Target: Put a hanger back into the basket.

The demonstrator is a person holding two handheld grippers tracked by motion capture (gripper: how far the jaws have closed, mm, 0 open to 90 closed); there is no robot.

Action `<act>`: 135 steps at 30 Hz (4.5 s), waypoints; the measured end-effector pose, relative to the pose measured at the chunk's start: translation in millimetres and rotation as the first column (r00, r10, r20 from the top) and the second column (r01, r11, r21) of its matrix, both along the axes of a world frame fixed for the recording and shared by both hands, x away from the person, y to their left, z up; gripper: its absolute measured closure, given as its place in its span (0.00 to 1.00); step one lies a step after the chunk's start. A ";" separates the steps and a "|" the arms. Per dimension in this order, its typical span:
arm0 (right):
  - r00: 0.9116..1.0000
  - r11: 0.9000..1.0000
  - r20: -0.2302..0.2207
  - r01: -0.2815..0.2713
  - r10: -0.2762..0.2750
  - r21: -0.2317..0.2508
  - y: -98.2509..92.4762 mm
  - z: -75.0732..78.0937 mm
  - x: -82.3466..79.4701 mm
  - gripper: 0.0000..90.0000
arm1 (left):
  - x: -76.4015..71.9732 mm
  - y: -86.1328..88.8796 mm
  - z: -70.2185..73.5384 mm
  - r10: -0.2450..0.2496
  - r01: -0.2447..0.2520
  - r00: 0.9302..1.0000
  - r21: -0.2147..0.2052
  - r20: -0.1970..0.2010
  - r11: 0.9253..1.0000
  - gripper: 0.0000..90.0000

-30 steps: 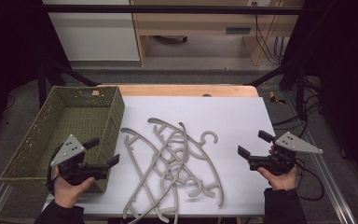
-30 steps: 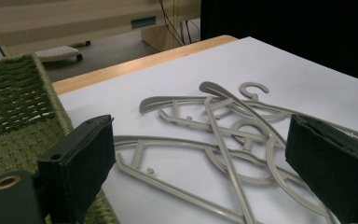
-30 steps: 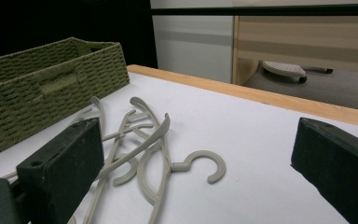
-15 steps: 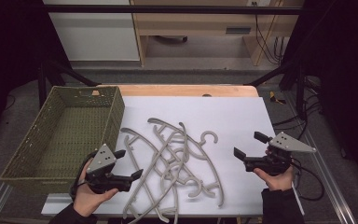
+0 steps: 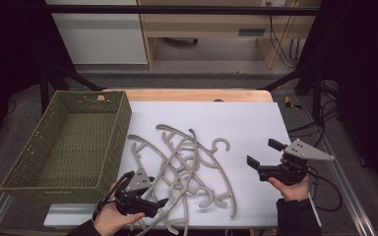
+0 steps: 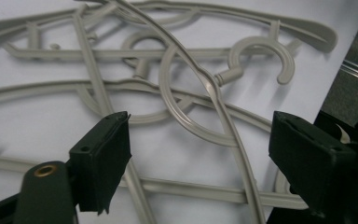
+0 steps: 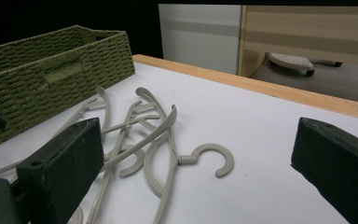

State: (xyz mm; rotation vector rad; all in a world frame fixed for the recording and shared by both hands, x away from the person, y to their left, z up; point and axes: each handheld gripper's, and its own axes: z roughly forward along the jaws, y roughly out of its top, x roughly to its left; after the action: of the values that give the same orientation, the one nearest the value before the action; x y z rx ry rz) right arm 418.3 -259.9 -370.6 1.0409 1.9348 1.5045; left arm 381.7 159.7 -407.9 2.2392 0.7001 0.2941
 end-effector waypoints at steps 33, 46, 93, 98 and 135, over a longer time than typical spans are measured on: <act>1.000 1.000 -0.006 -0.003 0.003 -0.004 1.2 -0.9 1.0 0.03 | 1.2 -41.7 -50.6 -0.002 0.033 0.979 0.152 -0.204 0.988 0.77; 1.000 1.000 -0.010 -0.009 0.009 -0.008 1.7 -1.3 1.2 0.03 | 2.1 -39.6 -49.8 0.060 -0.026 0.976 0.160 -0.210 0.987 0.90; 1.000 1.000 -0.007 -0.010 0.010 -0.007 -0.6 -0.2 0.6 0.03 | -11.0 37.3 67.5 0.070 -0.059 0.995 -0.147 0.075 0.987 0.90; 1.000 1.000 -0.006 -0.009 0.009 -0.005 -0.9 0.1 0.8 0.03 | -7.5 51.1 78.8 0.080 -0.063 0.993 -0.181 0.088 0.981 0.90; 1.000 1.000 -0.009 -0.008 0.008 -0.011 0.0 -0.4 2.1 0.03 | 58.9 168.8 120.7 0.244 -0.220 0.958 -0.163 0.148 0.962 0.90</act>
State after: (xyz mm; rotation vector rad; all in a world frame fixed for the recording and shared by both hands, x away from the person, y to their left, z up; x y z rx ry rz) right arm 420.4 -259.9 -371.0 1.0384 1.9532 1.4946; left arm 440.6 328.5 -287.3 1.9695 0.8673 0.5232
